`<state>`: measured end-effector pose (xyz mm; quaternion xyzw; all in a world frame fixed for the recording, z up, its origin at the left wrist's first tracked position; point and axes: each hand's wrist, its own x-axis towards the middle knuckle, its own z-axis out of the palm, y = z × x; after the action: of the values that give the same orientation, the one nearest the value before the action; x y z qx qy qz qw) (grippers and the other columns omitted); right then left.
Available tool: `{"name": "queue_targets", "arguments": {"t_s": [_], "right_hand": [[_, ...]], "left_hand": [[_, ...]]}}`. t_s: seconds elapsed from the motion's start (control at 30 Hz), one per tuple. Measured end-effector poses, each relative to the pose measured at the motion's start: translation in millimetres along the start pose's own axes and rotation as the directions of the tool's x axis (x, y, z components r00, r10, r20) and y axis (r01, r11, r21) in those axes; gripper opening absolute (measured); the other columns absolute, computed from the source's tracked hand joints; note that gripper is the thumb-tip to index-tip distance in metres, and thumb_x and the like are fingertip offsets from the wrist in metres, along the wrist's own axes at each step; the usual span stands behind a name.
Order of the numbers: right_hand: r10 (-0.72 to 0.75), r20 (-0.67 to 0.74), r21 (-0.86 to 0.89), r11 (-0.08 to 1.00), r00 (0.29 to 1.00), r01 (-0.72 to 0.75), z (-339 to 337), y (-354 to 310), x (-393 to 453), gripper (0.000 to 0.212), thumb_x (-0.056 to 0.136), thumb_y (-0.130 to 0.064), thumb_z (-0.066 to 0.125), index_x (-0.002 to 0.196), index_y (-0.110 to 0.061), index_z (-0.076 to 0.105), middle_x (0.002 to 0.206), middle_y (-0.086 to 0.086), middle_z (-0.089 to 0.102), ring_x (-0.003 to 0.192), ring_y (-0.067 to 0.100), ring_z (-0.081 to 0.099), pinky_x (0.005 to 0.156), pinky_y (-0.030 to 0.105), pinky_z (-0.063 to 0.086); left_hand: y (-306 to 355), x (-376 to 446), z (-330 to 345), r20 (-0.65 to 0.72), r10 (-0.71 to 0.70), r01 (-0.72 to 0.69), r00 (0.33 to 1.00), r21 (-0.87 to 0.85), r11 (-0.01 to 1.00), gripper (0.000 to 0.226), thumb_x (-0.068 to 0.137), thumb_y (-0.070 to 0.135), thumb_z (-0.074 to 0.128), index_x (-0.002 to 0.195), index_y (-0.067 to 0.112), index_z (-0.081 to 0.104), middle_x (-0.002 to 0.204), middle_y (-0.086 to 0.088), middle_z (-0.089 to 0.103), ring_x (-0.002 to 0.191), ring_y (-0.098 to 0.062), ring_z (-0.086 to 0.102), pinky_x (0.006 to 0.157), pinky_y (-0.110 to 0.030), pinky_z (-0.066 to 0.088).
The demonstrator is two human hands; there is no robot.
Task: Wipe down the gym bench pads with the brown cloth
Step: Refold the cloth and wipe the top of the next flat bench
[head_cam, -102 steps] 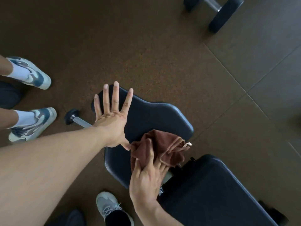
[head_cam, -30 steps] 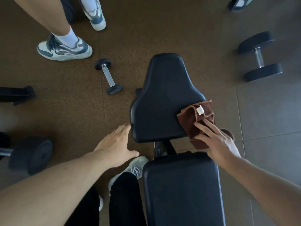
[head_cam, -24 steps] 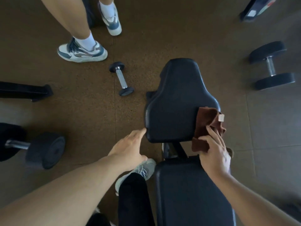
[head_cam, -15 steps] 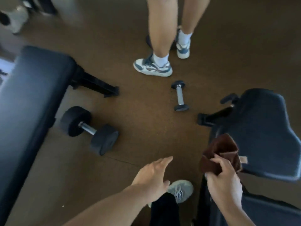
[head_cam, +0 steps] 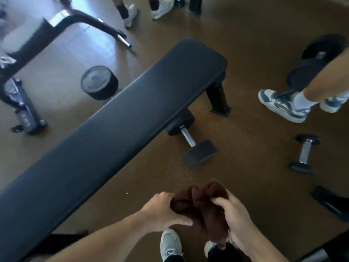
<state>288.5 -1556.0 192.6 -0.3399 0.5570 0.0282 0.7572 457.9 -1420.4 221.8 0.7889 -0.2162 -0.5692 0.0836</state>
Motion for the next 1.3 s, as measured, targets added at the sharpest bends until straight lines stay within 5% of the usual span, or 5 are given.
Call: {"name": "queue_targets", "arguments": {"t_s": [0.57, 0.73, 0.83, 1.0, 1.3], "right_hand": [[-0.435, 0.285, -0.549, 0.657, 0.854, 0.517, 189, -75, 31, 0.019, 0.107, -0.027, 0.056, 0.125, -0.029, 0.063, 0.11, -0.009, 0.07, 0.106, 0.008, 0.066, 0.089, 0.028, 0.054], [-0.68, 0.576, -0.466, 0.183, 0.454, 0.866, 253, -88, 7, 0.023, 0.106, -0.036, 0.056, 0.125, -0.024, 0.062, 0.094, -0.016, 0.07, 0.08, -0.003, 0.065, 0.071, 0.008, 0.048], [-0.58, 0.794, -0.345, -0.183, 0.182, 0.921, 279, -56, 12, 0.045, 0.104, -0.048, 0.052, 0.136, -0.018, 0.061, 0.119, -0.004, 0.075, 0.106, 0.011, 0.071, 0.09, 0.025, 0.059], [0.165, 0.782, -0.36, -0.667, 0.601, 0.652, 325, 14, 79, 0.059, 0.109, -0.059, 0.024, 0.164, -0.042, 0.011, 0.174, -0.007, -0.007, 0.158, 0.022, -0.02, 0.128, 0.054, -0.009], [0.022, 0.732, -0.426, -0.766, 0.681, 0.482, 378, 68, 121, 0.075, 0.1, -0.074, 0.006, 0.161, -0.039, -0.019, 0.167, -0.007, -0.034, 0.152, 0.024, -0.038, 0.124, 0.055, -0.021]], "left_hand": [[-110, -46, -59, -0.327, -0.41, 0.023, 0.851, -0.759, 0.651, 0.03, 0.082, 0.037, 0.082, 0.098, 0.018, 0.066, 0.087, 0.0, 0.076, 0.073, -0.015, 0.074, 0.058, -0.031, 0.06], [-122, -45, -108, -0.477, -0.44, -0.257, 0.761, -0.844, 0.47, 0.03, 0.089, 0.043, 0.073, 0.108, 0.02, 0.067, 0.099, 0.001, 0.075, 0.082, -0.008, 0.071, 0.06, -0.016, 0.049], [-157, -29, -126, -0.633, -0.597, -0.284, 0.493, -0.765, 0.578, 0.05, 0.095, 0.048, 0.063, 0.137, 0.026, 0.049, 0.129, 0.011, 0.059, 0.11, -0.009, 0.062, 0.088, -0.028, 0.049], [-228, -32, -95, -0.624, -0.682, 0.009, 0.382, -0.735, 0.678, 0.057, 0.102, 0.034, 0.054, 0.153, 0.021, 0.031, 0.156, 0.001, 0.035, 0.139, -0.02, 0.043, 0.109, -0.039, 0.039], [-385, -60, -59, -0.654, -0.528, 0.277, 0.541, -0.455, 0.846, 0.082, 0.1, 0.051, 0.048, 0.162, 0.026, 0.0, 0.17, -0.002, -0.011, 0.156, -0.021, -0.01, 0.127, -0.047, 0.008]]}}
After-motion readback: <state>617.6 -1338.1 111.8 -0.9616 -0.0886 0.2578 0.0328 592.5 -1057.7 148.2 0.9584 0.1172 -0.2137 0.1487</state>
